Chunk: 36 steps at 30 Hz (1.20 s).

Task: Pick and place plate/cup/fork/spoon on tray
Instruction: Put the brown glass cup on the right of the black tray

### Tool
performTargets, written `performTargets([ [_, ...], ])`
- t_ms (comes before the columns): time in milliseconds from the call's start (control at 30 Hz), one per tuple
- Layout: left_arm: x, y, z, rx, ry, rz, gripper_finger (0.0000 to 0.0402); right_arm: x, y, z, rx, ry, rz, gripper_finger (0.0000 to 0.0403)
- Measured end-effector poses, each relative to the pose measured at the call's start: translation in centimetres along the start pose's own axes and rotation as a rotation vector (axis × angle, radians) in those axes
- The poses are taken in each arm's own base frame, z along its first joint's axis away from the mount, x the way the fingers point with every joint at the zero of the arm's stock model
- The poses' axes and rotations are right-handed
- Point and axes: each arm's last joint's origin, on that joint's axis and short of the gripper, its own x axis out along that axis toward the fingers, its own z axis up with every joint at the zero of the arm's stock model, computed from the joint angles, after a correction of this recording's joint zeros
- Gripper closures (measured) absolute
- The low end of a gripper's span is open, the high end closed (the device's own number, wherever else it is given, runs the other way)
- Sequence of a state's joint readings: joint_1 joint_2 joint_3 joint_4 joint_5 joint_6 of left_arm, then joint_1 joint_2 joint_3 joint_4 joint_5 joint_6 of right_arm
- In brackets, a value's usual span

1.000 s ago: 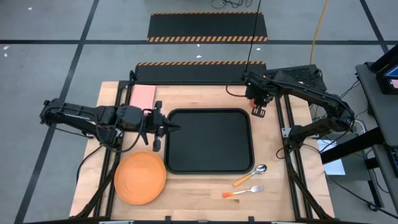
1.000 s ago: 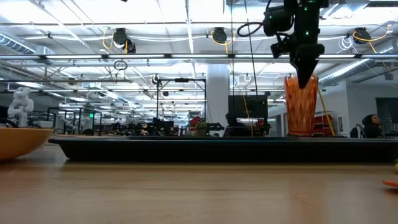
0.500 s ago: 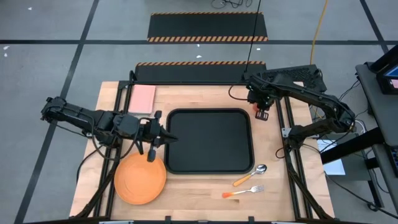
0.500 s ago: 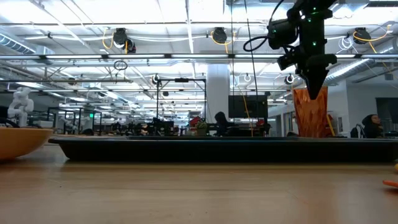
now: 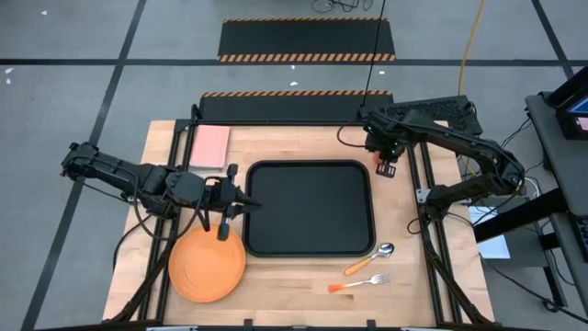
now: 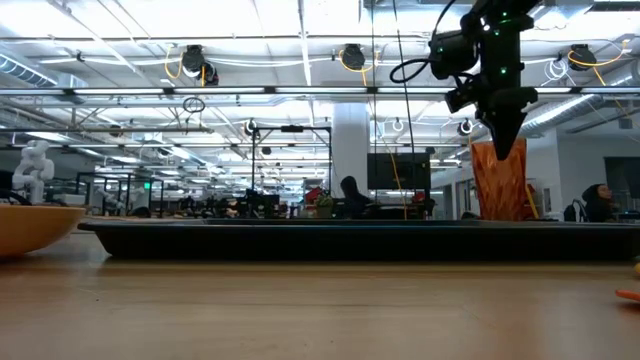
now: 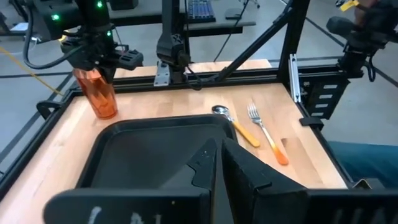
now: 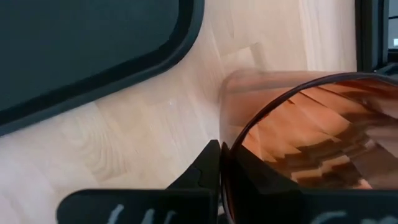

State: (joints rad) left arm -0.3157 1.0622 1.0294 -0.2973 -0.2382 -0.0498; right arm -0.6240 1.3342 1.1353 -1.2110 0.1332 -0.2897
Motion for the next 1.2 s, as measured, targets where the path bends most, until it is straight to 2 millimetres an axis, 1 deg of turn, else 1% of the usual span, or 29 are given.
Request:
performTargets([
  [100,0.0,0.0,0.3,-0.009,-0.029,0.004,0.0371,-0.2,0.3,0.1,0.004,-0.017,-0.004,0.0398],
  [300,0.0,0.2,0.7,-0.032,-0.074,0.057,0.0371,-0.3,0.6,0.3,-0.005,-0.007,-0.099,0.0399],
  [400,0.0,0.3,0.7,-0.033,-0.076,0.102,0.0371,-0.4,0.8,0.4,-0.013,-0.006,-0.118,0.0399],
  [500,-0.1,0.4,0.7,-0.042,-0.079,0.147,0.0371,-0.5,1.2,0.4,-0.033,0.003,-0.149,0.0399],
  [833,-0.1,0.8,0.7,-0.128,-0.096,0.262,0.0371,-0.9,2.6,0.5,-0.121,-0.003,-0.177,0.0399],
  [1067,1.2,0.6,0.4,-0.153,-0.086,0.314,0.0371,-2.0,3.0,-0.3,-0.155,-0.039,-0.214,0.0399],
  [1200,2.4,0.4,0.1,-0.148,-0.076,0.343,0.0371,-2.7,2.9,-1.0,-0.149,-0.074,-0.221,0.0399],
])
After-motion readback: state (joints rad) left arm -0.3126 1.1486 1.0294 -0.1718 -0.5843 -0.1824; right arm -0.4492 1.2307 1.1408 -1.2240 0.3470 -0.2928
